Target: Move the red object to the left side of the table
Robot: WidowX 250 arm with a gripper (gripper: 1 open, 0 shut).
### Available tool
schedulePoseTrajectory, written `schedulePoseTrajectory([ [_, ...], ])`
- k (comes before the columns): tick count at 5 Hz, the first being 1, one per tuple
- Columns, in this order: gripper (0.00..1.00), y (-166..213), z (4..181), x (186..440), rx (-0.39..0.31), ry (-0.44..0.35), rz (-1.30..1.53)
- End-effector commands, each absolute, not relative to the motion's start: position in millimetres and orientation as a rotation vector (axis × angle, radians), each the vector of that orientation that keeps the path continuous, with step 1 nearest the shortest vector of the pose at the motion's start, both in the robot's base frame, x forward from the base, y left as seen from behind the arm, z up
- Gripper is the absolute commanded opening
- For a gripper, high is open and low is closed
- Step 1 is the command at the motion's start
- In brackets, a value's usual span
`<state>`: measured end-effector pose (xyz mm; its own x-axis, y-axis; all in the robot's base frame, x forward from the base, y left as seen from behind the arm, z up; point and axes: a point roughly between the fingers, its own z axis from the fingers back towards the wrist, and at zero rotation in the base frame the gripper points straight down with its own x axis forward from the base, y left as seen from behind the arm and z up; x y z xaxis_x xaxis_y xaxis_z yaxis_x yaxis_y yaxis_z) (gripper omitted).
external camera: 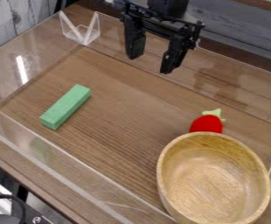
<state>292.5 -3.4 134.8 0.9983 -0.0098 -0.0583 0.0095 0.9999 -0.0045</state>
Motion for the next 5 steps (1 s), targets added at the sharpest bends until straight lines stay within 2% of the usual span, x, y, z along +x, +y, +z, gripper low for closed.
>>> schedulePoseTrajectory([
  [1, 1.0, -15.6, 129.0, 291.9, -0.003, 0.069, -0.158],
  [4, 1.0, -83.0, 98.9, 287.6, -0.012, 0.074, -0.801],
  [5, 1.0, -99.1, 88.4, 300.1, -0.002, 0.07, -0.964],
])
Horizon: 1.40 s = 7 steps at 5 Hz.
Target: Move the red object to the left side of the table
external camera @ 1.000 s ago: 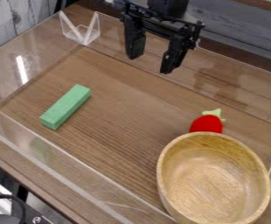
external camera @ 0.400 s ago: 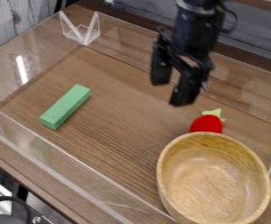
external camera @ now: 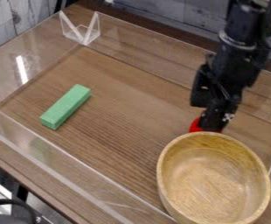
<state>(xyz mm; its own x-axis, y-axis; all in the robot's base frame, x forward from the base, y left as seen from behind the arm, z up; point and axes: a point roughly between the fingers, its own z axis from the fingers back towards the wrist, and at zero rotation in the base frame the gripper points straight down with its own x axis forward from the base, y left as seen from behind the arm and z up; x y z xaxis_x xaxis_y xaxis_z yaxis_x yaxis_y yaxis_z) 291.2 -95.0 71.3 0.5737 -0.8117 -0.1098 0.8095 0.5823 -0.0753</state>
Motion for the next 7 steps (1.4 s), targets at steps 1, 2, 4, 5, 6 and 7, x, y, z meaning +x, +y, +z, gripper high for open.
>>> schedulePoseTrajectory([
  [1, 1.0, -101.5, 83.1, 310.9, 0.02, 0.032, -1.016],
  [2, 1.0, -98.7, 90.4, 309.4, 0.046, -0.014, -0.997],
  [4, 1.0, -96.7, 90.1, 312.0, 0.071, -0.088, -0.99],
  [5, 1.0, -97.4, 82.9, 318.7, 0.073, -0.11, -0.997],
  [6, 1.0, -98.4, 78.6, 325.3, 0.083, -0.139, -0.999],
  [7, 1.0, -99.1, 76.3, 332.7, 0.098, -0.177, -0.996],
])
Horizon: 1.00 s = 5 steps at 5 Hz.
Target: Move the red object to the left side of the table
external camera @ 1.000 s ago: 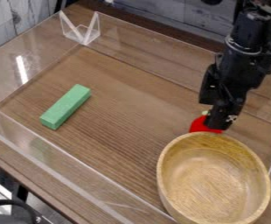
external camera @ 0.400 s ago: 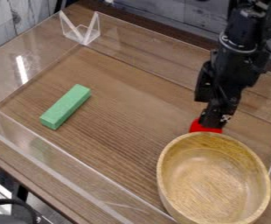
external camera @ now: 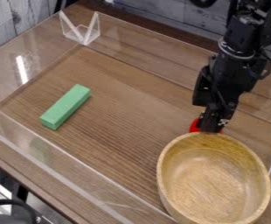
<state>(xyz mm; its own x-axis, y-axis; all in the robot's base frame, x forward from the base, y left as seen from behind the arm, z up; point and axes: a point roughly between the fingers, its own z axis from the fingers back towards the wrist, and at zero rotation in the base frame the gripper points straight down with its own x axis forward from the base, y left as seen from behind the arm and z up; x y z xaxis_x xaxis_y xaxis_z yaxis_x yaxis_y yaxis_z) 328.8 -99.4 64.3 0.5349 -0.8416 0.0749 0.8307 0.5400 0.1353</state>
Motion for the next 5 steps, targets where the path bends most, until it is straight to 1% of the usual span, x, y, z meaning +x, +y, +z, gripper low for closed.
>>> schedulePoseTrajectory([
  [1, 1.0, -99.7, 74.9, 340.4, 0.112, -0.213, -0.996],
  [5, 1.0, -102.9, 76.1, 360.2, 0.153, -0.333, -0.965],
])
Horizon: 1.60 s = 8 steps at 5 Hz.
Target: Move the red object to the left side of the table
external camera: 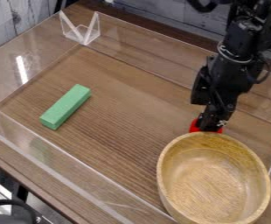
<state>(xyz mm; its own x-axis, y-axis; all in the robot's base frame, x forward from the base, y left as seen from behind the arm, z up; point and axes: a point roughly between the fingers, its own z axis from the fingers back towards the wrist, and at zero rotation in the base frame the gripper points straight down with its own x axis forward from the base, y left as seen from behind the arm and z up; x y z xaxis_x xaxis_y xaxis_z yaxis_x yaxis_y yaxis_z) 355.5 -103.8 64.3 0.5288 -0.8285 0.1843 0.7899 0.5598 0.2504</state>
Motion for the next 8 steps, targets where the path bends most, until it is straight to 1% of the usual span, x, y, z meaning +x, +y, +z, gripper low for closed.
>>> schedulePoseTrajectory([
  [1, 1.0, -104.0, 76.9, 364.8, 0.163, -0.365, -0.96],
  [3, 1.0, -107.5, 78.5, 370.5, 0.184, -0.438, -0.955],
  [8, 1.0, -112.4, 61.5, 368.7, 0.173, -0.527, -0.984],
])
